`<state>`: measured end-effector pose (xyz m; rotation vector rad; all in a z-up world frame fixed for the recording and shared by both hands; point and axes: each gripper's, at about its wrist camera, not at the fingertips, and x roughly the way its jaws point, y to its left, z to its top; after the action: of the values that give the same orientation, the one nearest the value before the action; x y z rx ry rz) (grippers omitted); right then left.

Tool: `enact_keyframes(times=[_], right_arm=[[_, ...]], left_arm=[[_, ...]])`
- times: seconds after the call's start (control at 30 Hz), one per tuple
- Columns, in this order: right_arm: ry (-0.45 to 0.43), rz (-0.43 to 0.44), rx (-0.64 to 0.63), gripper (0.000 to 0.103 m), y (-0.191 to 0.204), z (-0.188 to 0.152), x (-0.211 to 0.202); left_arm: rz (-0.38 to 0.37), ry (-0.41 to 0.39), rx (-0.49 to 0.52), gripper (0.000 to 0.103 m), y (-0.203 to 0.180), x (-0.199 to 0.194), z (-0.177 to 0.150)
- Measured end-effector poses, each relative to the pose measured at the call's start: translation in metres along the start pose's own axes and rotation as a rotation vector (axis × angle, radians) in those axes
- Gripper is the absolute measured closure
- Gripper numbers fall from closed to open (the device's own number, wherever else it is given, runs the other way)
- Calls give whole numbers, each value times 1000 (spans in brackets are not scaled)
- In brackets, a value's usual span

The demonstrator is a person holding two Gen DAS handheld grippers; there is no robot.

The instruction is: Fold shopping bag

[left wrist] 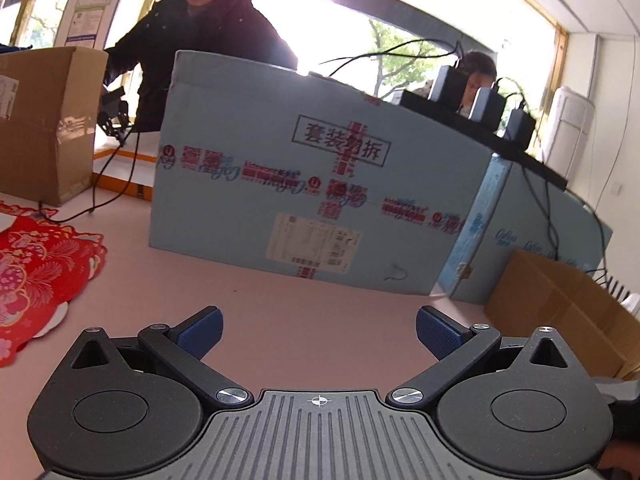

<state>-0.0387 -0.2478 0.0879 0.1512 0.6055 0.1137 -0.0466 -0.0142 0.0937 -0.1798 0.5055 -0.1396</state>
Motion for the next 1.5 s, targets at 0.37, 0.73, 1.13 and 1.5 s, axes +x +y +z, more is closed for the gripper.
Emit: enact_keyframes(times=[0.37, 0.73, 1.13, 1.5], right_arm=[[23, -99, -5, 0, 7, -14, 34], [32, -215, -33, 0, -4, -22, 56], [71, -289, -67, 0, -9, -32, 76], [35, -262, -6, 0, -18, -39, 78]], left_arm=[[159, 77, 48, 0, 23, 34, -21], [206, 109, 127, 0, 26, 64, -36], [252, 174, 204, 0, 28, 86, -49], [212, 176, 144, 0, 34, 92, -50]])
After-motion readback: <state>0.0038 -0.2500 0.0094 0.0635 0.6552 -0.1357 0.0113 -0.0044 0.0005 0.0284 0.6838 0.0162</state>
